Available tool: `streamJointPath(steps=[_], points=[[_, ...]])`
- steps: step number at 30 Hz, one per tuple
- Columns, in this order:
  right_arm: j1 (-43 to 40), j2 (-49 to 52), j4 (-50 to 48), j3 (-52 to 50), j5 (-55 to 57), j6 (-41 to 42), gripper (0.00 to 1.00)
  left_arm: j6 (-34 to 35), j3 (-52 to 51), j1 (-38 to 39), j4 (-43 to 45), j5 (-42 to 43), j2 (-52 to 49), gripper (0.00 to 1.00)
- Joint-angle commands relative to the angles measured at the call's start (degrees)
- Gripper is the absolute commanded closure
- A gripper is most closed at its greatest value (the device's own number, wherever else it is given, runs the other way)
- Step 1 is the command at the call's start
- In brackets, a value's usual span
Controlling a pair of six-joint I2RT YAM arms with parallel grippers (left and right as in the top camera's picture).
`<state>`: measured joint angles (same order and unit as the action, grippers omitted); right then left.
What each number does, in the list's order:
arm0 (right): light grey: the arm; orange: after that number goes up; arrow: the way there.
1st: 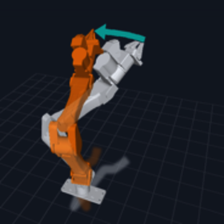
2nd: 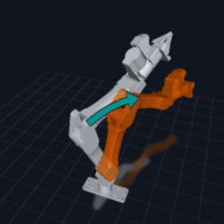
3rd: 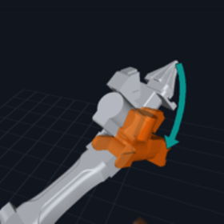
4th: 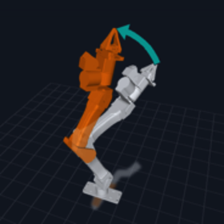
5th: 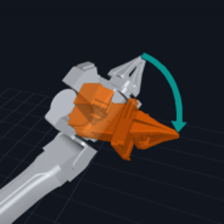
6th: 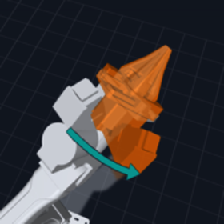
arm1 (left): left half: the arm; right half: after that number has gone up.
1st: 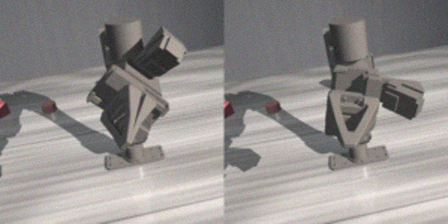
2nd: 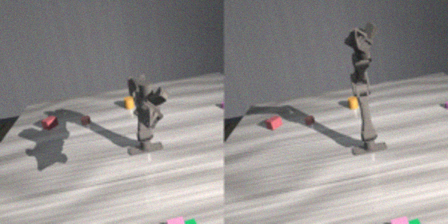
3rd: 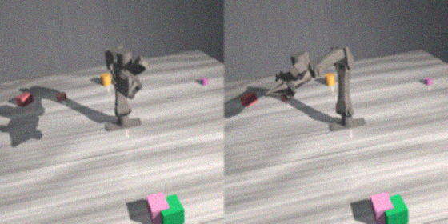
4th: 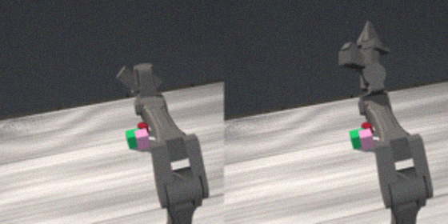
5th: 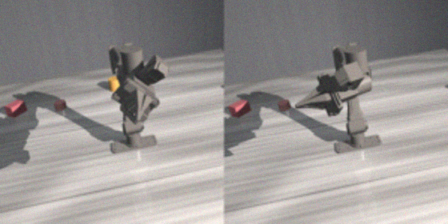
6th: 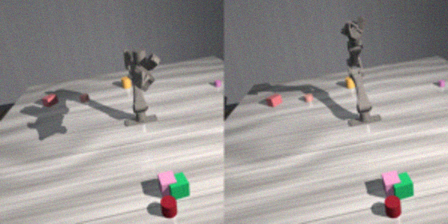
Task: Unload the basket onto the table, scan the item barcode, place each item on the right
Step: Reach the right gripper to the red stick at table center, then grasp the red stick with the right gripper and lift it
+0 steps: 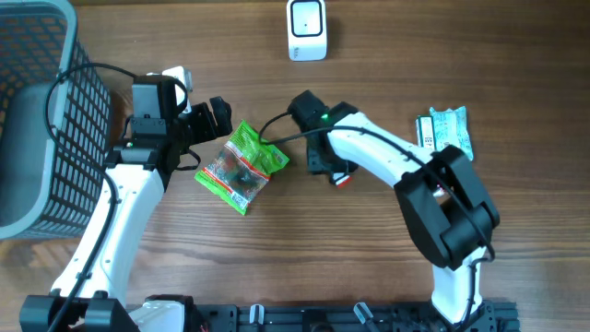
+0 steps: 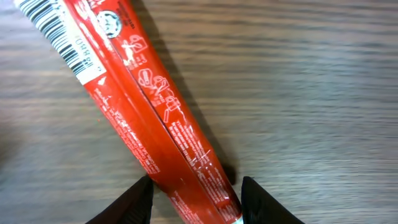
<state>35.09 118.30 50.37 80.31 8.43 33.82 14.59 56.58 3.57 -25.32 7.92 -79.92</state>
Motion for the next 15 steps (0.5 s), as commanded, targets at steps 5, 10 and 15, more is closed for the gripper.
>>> streamJointPath(steps=[5, 10, 15], points=[[-3.85, 0.74, 2.54, -0.42, 1.88, -2.89, 0.46, -0.90, 0.31, -0.37, 0.15, -0.33, 0.52, 0.00], [-4.46, 0.74, 3.91, -0.42, -3.30, -8.35, 0.43, -0.90, 0.31, -0.37, 0.15, -0.33, 0.52, 0.00], [-4.42, 0.74, 3.15, -0.42, -4.92, -8.37, 0.49, -0.90, 0.31, -0.37, 0.15, -0.33, 0.52, 0.00]])
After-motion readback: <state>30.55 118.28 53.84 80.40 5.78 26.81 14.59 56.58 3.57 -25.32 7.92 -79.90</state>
